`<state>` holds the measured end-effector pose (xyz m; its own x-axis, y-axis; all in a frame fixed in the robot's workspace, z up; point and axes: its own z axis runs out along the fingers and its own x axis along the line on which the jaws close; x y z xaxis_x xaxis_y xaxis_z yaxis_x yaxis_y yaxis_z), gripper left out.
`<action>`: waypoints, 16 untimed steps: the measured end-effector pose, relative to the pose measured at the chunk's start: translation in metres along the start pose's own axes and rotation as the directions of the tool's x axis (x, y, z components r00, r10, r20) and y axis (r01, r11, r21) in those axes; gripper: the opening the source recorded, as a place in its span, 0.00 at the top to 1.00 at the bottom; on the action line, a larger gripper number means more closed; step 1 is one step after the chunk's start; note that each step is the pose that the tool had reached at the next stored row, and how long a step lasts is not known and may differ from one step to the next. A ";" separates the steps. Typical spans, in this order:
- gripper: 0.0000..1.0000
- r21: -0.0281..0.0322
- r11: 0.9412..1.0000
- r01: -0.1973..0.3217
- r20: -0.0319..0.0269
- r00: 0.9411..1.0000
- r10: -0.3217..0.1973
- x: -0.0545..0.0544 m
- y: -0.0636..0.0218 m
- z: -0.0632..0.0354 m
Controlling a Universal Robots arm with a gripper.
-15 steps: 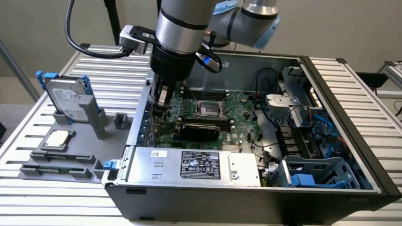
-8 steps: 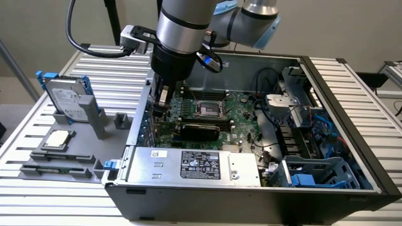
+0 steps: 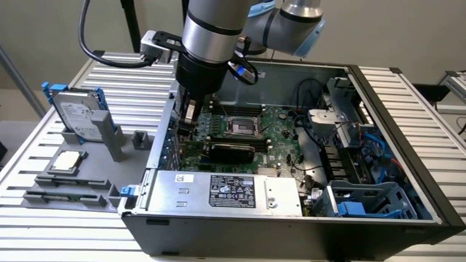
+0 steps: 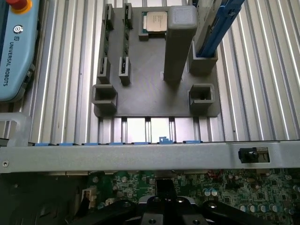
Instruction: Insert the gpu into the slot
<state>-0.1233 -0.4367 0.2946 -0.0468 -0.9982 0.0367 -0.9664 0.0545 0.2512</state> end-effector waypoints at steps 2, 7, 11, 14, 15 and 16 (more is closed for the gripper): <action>0.89 0.000 1.000 0.000 -0.001 1.000 0.000 -0.002 0.0000 0.0005; 0.89 -0.001 1.000 -0.001 -0.005 1.000 0.001 -0.002 0.0006 0.0013; 0.89 -0.004 1.000 -0.001 -0.006 1.000 0.001 -0.002 0.0008 0.0015; 0.89 -0.009 1.000 -0.001 -0.007 1.000 0.001 -0.002 0.0011 0.0015; 0.89 -0.011 1.000 -0.002 -0.008 1.000 0.002 -0.002 0.0012 0.0015; 0.89 -0.013 1.000 -0.002 -0.008 1.000 0.001 -0.002 0.0013 0.0016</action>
<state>-0.1247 -0.4343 0.2933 -0.0461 -0.9979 0.0452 -0.9628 0.0564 0.2641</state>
